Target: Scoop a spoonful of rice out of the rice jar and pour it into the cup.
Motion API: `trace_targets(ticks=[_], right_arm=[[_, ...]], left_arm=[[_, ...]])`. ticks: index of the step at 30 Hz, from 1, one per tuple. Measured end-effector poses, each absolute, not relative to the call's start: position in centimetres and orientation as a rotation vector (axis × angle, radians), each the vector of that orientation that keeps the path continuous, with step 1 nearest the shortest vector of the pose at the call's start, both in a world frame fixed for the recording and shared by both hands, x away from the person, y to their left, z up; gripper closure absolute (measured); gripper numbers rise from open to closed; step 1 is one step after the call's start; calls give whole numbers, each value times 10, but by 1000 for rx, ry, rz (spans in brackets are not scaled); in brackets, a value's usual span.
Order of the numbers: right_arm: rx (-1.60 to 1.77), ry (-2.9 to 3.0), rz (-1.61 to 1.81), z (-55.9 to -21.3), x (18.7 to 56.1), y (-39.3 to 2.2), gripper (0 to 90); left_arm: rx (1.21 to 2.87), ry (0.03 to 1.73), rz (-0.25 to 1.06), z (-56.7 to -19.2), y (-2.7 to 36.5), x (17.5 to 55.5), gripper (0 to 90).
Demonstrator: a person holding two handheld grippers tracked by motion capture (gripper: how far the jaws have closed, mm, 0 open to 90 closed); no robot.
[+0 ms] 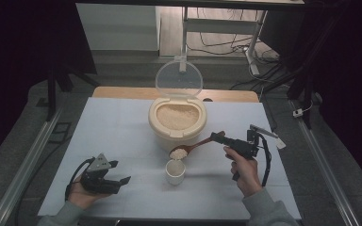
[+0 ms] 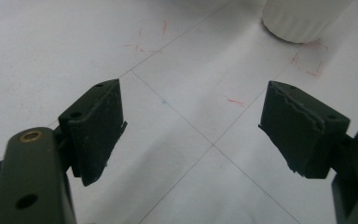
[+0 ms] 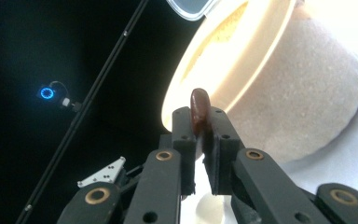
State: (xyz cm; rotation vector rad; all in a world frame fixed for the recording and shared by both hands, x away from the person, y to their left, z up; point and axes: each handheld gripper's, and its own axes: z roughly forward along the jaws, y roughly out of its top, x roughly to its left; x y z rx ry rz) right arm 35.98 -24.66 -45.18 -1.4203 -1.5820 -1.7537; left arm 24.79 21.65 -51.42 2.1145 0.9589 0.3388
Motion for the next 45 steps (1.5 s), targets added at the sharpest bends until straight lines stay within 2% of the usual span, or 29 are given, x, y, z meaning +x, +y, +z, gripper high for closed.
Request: trace_targets(ticks=[23, 45], right_arm=[[-1349, -1781, -1803, -458, 353, -236, 827], [-1130, -2080, -1978, -441, 335, -229, 827]], left_arm=[[2120, 958, 339, -515, 216, 248, 208], [2123, 959, 342, -515, 216, 248, 207]])
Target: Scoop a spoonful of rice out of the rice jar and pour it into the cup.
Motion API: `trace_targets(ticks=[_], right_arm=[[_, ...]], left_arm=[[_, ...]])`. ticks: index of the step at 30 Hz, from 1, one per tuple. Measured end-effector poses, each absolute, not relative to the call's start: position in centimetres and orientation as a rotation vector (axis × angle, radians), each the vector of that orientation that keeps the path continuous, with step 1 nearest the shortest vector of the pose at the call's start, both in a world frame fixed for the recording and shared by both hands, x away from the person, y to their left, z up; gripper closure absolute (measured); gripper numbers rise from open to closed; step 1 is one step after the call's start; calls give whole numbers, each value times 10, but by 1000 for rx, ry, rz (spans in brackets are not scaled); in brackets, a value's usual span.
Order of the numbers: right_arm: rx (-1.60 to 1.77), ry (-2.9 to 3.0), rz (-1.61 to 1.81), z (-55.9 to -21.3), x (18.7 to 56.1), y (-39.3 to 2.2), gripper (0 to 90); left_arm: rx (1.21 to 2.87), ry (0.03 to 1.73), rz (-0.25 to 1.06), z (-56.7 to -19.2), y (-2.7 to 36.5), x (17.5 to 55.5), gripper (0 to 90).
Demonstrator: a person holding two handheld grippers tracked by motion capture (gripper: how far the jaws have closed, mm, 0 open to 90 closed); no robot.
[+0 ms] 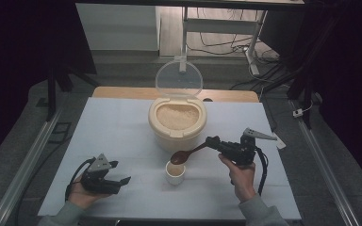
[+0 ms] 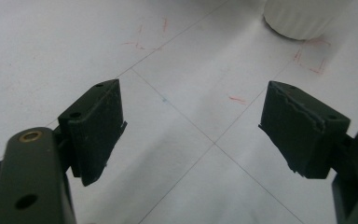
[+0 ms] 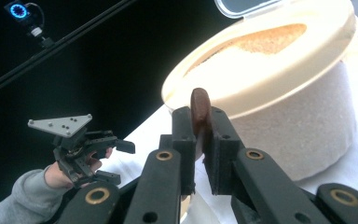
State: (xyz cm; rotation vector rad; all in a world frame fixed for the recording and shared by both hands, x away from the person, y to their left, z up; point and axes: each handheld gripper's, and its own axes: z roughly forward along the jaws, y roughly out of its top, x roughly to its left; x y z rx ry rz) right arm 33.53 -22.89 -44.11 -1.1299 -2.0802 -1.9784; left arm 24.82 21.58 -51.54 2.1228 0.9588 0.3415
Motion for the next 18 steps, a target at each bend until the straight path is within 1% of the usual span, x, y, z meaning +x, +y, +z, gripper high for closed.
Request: trace_targets(ticks=[7, 18], right_arm=[[-1107, -2082, -1995, -438, 332, -231, 827], [-1118, -2082, -2035, -431, 328, -250, 827]], left_arm=[[2120, 959, 342, -515, 216, 248, 207], [2124, 958, 348, -515, 215, 248, 207]])
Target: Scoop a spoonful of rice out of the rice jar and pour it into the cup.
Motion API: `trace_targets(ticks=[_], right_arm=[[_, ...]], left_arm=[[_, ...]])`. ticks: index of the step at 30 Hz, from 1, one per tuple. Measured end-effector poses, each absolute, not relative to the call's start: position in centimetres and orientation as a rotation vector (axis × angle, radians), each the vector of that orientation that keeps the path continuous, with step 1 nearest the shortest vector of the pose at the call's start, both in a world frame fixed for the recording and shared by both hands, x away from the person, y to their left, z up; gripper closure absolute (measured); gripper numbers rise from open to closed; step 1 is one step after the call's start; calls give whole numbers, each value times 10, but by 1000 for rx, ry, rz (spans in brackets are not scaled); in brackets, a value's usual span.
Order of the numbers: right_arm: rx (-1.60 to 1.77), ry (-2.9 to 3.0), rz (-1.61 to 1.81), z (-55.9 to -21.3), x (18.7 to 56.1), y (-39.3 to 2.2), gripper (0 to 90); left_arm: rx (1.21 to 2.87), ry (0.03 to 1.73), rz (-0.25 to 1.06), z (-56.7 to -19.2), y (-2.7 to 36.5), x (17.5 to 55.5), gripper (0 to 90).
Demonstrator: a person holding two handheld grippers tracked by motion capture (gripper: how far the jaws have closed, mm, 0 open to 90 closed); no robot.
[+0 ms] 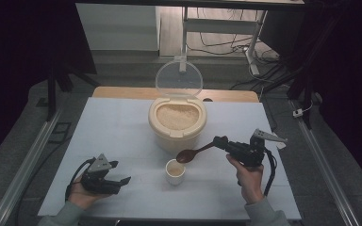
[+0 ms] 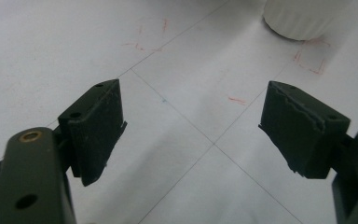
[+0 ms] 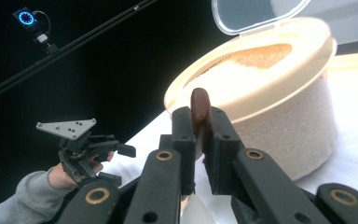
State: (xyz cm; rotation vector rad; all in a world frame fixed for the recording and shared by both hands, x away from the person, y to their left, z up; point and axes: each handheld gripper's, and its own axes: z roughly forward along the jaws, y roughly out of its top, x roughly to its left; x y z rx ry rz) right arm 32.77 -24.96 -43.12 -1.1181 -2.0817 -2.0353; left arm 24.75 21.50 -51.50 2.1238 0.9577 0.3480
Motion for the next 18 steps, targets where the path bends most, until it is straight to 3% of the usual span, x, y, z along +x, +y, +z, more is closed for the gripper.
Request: trace_targets(ticks=[18], right_arm=[[-1147, -2171, -2019, -410, 322, -275, 827]], left_arm=[[2124, 960, 346, -515, 215, 248, 207]])
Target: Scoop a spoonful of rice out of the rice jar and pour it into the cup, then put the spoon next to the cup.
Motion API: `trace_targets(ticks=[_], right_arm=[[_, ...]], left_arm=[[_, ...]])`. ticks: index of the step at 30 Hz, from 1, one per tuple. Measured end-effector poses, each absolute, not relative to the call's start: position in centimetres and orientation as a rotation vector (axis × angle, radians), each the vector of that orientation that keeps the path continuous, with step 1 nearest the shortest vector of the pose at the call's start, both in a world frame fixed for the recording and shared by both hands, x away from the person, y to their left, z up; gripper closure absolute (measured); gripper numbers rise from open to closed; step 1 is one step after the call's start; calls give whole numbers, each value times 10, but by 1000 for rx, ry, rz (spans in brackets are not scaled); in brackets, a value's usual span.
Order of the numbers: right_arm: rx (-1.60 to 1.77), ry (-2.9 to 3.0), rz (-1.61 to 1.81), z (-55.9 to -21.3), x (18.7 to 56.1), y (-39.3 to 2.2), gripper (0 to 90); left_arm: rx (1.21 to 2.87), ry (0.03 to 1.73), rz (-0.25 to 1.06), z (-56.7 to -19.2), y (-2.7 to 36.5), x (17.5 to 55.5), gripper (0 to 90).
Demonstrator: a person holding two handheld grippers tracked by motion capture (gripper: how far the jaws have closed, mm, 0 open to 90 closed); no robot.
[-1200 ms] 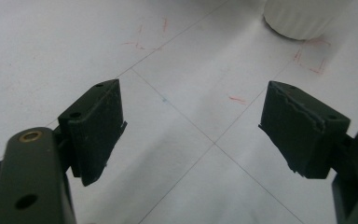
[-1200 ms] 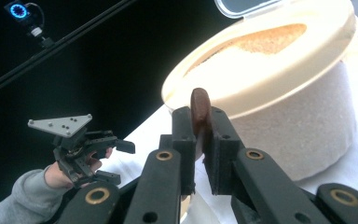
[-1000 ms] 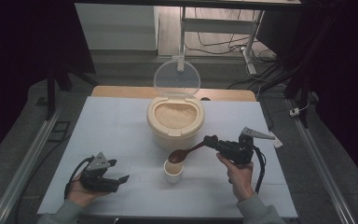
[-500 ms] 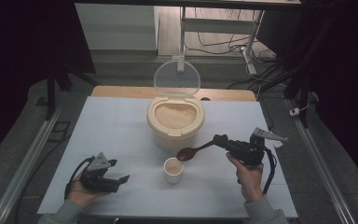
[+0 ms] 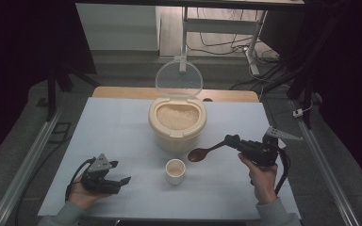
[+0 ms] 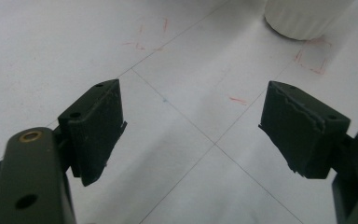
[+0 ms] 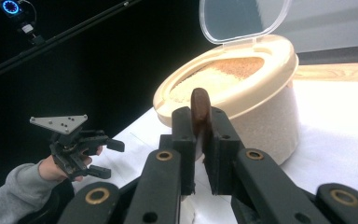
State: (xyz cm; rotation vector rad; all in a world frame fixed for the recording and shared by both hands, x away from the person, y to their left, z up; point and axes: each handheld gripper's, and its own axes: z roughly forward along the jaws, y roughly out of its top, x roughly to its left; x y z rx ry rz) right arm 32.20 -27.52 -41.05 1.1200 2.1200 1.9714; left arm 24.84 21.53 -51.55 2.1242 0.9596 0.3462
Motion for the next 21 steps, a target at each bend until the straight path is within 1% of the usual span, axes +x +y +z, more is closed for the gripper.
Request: trace_targets(ticks=[11, 21], right_arm=[[1121, 2275, 1795, -390, 323, -290, 827], [1115, 2562, 1634, -400, 328, -275, 827]], left_arm=[[2124, 961, 345, -516, 215, 249, 207], [2126, 959, 346, -516, 215, 249, 207]])
